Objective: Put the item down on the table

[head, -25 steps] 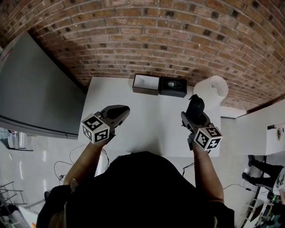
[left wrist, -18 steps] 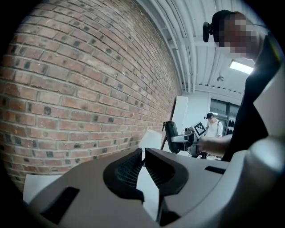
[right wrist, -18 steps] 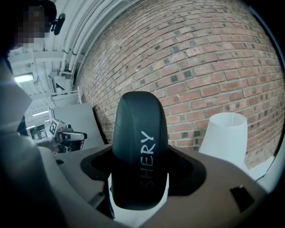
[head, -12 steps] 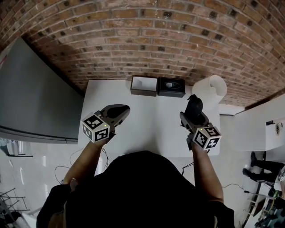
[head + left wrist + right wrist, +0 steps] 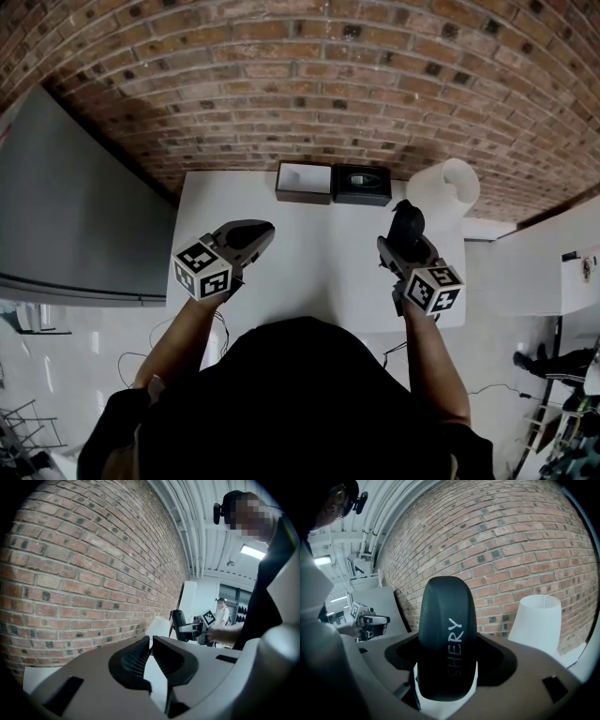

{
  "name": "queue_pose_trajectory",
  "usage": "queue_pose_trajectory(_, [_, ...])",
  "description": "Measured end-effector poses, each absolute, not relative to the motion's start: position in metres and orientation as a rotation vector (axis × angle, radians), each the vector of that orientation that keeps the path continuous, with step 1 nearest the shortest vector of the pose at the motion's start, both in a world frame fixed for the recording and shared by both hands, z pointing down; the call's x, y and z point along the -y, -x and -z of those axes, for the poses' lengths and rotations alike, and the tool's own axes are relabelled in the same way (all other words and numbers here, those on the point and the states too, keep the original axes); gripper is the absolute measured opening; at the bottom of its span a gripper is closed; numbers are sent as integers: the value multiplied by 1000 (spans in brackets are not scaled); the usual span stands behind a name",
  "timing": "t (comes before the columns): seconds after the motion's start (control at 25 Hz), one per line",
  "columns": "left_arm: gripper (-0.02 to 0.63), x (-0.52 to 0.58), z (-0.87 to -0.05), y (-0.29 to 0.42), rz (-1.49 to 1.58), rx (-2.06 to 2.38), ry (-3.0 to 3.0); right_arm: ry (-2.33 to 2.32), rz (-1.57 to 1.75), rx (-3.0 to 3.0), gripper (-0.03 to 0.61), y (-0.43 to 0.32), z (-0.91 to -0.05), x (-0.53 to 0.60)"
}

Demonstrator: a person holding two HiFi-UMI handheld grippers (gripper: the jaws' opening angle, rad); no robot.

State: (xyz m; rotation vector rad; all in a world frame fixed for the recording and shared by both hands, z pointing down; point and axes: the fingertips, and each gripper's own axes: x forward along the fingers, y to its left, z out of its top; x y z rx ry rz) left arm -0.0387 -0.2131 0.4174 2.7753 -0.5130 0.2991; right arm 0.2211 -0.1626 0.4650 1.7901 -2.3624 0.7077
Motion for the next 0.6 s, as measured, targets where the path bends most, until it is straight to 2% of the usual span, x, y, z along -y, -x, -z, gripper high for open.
queue_pose_trajectory(0.6, [40, 227, -432, 56, -323, 541, -2738, -1733, -780, 2324, 353, -202, -503, 181])
